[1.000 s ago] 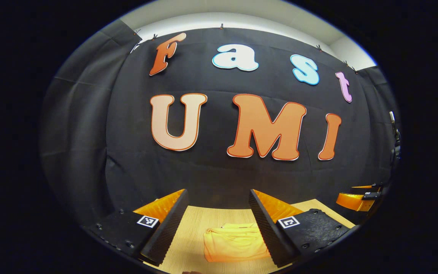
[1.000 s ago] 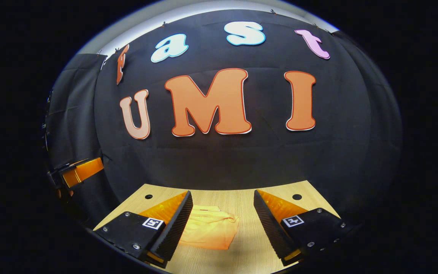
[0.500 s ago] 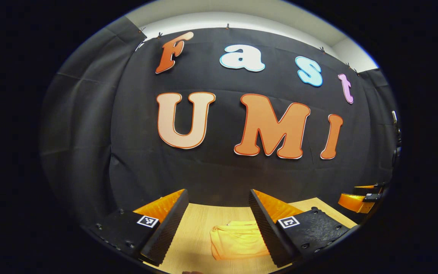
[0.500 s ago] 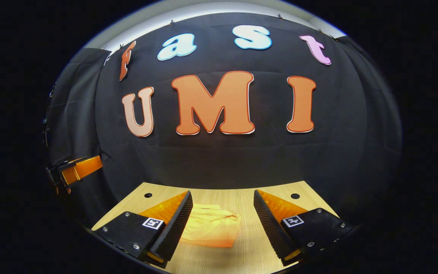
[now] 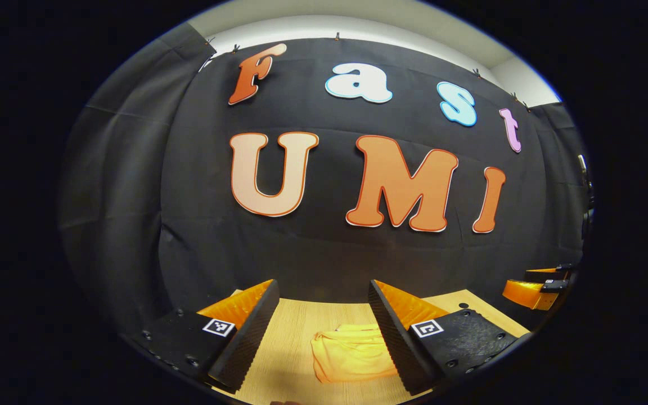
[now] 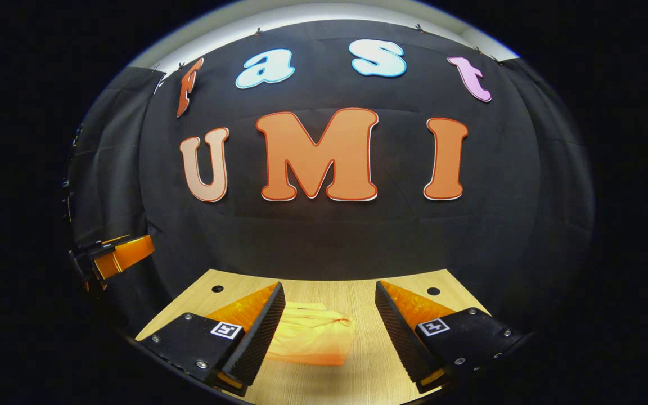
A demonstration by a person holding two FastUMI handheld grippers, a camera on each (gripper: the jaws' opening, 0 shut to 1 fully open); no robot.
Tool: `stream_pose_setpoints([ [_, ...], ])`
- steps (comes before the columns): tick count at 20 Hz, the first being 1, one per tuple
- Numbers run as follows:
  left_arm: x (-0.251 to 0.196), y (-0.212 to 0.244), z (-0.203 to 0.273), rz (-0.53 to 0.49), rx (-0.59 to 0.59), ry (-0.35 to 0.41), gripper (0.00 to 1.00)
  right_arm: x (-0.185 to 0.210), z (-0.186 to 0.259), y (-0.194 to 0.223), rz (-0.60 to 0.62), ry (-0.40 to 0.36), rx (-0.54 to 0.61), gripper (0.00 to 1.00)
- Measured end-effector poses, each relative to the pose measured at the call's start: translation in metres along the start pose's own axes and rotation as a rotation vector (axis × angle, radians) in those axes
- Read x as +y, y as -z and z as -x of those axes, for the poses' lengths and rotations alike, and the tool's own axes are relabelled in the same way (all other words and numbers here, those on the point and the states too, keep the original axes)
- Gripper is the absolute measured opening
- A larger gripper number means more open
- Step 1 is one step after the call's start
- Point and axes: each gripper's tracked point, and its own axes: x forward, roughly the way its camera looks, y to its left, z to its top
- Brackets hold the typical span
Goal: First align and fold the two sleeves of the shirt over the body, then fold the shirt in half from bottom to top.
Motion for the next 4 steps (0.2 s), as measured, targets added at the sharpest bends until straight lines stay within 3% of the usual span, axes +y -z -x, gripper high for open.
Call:
stream_pose_setpoints([
  [4,0.0113,0.0019,0.0002,0.013,0.005,-0.015,0.98,-0.0003,0.0007,0.0037,-0.005,0.021,0.01,0.98],
])
